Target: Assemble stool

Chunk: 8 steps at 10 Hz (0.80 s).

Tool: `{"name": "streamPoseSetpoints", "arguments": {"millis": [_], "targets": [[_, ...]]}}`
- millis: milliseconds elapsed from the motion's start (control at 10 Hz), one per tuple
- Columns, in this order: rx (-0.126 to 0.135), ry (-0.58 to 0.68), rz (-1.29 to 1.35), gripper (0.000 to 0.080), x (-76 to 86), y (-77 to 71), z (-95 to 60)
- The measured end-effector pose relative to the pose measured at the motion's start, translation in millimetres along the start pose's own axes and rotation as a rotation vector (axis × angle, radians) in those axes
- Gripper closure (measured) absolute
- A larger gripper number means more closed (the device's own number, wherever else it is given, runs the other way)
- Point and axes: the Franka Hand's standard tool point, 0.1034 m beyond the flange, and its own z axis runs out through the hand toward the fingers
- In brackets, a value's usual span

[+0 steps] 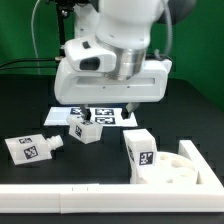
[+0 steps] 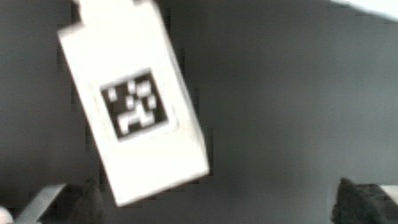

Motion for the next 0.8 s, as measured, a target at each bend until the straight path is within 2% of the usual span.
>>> {"name": "streamPoseSetpoints", "arguments": {"millis": [300,500,600,800], "targets": [[0.012,-0.205,0.002,0.015,-3.3,-0.5,5.7],[-0.025,-0.349,-0.076,0.015,-7.8,12.5,23.1],[-0.016,-0.406,-0.102,0.015,-6.5,14.2,21.8],[-0.019,-0.447,-0.091,0.015,-4.4,14.6,24.1]]}}
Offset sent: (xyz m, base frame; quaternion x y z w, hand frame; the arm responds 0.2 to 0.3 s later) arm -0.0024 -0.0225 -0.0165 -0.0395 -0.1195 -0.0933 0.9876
